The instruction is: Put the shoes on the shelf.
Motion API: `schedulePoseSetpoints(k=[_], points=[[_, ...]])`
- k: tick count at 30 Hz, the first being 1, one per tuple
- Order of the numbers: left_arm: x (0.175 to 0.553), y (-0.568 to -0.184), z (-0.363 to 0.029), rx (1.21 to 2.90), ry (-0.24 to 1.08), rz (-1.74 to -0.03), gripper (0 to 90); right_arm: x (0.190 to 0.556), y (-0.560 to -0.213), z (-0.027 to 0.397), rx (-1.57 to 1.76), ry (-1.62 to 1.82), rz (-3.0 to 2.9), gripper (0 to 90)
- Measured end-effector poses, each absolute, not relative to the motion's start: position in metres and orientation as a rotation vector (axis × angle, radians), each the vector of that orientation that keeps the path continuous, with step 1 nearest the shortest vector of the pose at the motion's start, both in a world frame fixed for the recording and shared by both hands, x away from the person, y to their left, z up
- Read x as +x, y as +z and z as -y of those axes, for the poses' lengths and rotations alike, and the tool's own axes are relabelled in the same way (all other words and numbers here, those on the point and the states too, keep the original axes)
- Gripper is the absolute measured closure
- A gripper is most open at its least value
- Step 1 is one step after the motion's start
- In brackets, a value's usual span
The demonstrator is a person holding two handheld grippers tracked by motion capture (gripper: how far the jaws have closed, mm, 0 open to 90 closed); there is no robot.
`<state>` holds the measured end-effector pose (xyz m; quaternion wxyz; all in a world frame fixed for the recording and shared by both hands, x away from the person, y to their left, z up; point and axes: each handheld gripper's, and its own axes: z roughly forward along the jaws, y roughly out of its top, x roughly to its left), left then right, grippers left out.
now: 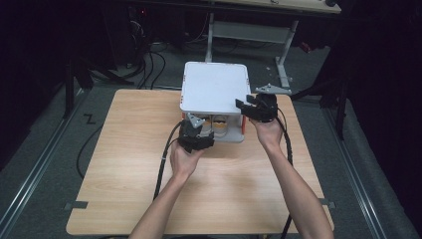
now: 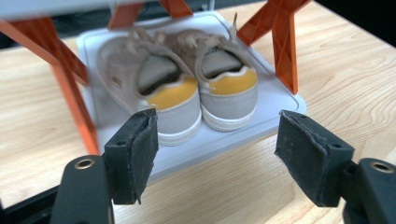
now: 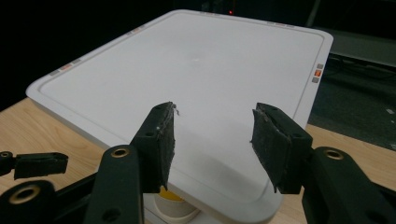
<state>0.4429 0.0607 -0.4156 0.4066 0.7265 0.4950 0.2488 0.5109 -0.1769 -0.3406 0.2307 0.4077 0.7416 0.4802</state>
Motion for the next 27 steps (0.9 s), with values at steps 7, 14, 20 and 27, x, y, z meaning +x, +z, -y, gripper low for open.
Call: schedulePoseSetpoints(k=[7, 14, 20, 27], points=[[0.43, -0.407, -0.074, 1.805, 0.641, -1.236, 27.8, 0.494, -0.338, 0.196, 1.135, 1.336, -2.062, 47.6], [0.419, -0.401, -0.081, 1.794, 0.64, -1.216, 27.7, 0.478, -0.337, 0.212, 1.125, 1.342, -2.048, 47.1], [0.414, -0.395, -0.09, 1.775, 0.638, -1.197, 27.6, 0.461, -0.339, 0.223, 1.102, 1.388, -2.037, 46.8], [0.403, -0.392, -0.101, 1.739, 0.627, -1.191, 27.6, 0.445, -0.345, 0.238, 1.106, 1.412, -2.011, 46.8]])
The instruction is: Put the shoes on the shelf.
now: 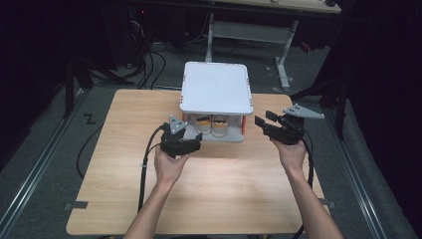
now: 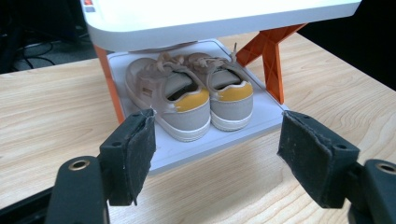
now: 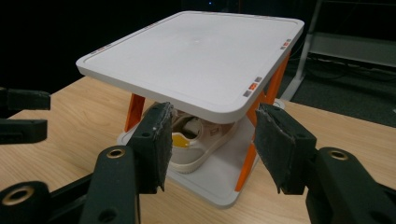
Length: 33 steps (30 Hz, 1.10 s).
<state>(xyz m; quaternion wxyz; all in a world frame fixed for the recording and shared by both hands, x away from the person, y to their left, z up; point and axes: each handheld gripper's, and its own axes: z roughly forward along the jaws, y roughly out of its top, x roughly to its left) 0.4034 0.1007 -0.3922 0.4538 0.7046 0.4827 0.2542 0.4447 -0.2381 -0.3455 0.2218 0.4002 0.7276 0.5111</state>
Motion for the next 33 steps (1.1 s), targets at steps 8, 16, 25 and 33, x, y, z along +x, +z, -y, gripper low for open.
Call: schedulePoseSetpoints(k=[8, 16, 25, 33], points=[[0.388, -0.386, -0.11, 1.733, 0.618, -1.158, 27.5, 0.424, -0.354, 0.253, 1.108, 1.408, -1.989, 47.0], [0.374, -0.391, -0.119, 1.731, 0.644, -1.159, 30.0, 0.405, -0.368, 0.264, 1.115, 1.413, -1.979, 47.2], [0.358, -0.408, -0.134, 1.753, 0.613, -1.182, 31.5, 0.387, -0.39, 0.273, 1.149, 1.407, -1.987, 47.2], [0.345, -0.424, -0.147, 1.767, 0.576, -1.19, 33.8, 0.374, -0.414, 0.276, 1.181, 1.366, -2.005, 46.7]])
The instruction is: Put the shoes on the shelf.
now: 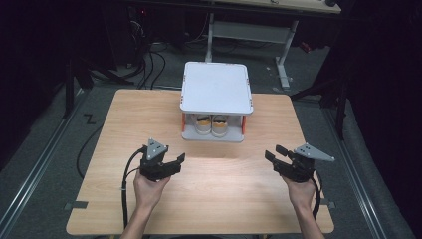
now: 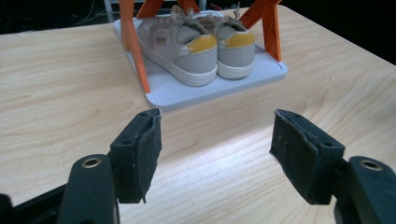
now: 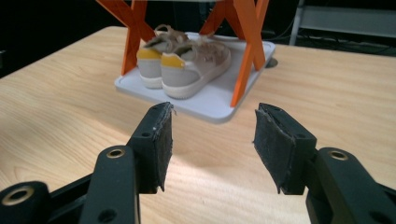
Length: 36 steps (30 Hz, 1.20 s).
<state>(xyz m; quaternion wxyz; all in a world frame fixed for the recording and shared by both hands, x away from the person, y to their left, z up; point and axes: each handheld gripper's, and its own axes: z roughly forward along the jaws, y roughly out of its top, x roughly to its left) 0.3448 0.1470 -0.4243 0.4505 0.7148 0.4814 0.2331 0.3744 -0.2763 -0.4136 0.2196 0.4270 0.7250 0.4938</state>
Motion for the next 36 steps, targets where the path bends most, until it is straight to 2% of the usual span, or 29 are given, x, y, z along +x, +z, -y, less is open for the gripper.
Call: schedulePoseSetpoints(k=[13, 36], points=[[0.341, -0.451, -0.166, 1.787, 0.55, -1.275, 33.6, 0.37, -0.442, 0.29, 1.256, 1.282, -1.998, 46.1], [0.361, -0.488, -0.179, 1.831, 0.58, -1.424, 33.0, 0.391, -0.481, 0.298, 1.348, 1.09, -2.042, 44.3]])
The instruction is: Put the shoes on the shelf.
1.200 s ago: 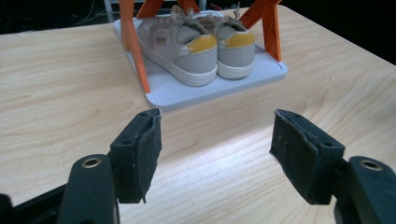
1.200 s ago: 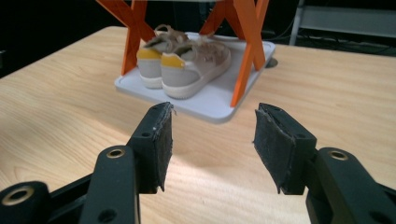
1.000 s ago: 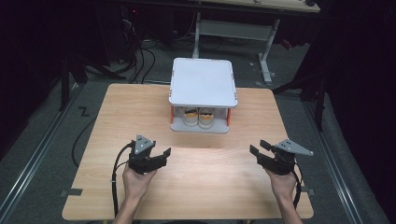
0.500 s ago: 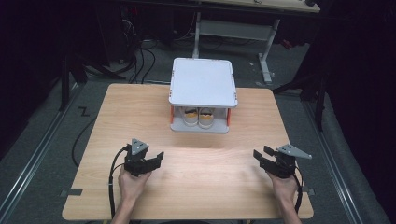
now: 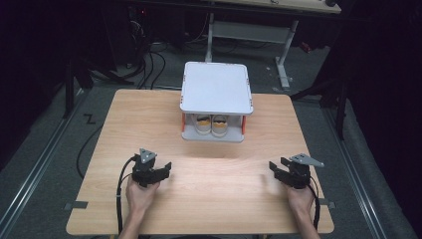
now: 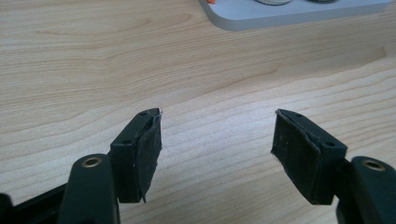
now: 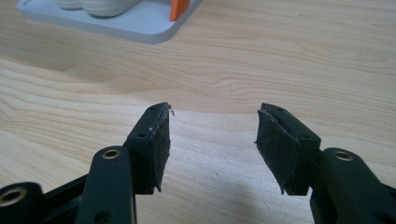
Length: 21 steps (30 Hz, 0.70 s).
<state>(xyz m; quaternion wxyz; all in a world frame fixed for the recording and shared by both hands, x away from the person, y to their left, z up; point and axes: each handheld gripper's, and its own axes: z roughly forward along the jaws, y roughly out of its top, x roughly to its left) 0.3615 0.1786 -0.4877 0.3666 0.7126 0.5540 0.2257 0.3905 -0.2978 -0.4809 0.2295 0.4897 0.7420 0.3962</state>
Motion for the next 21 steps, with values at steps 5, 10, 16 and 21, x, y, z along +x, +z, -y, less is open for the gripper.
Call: schedulePoseSetpoints(k=[5, 10, 16, 21], points=[[0.365, -0.491, -0.18, 1.835, 0.585, -1.442, 32.8, 0.396, -0.486, 0.298, 1.365, 1.057, -2.038, 44.2], [0.369, -0.495, -0.18, 1.843, 0.595, -1.459, 32.8, 0.4, -0.491, 0.297, 1.378, 1.035, -2.043, 43.7], [0.37, -0.5, -0.178, 1.862, 0.596, -1.475, 32.5, 0.404, -0.495, 0.297, 1.387, 1.014, -2.05, 43.4], [0.372, -0.503, -0.179, 1.871, 0.605, -1.487, 32.4, 0.405, -0.497, 0.298, 1.392, 1.002, -2.055, 43.2]])
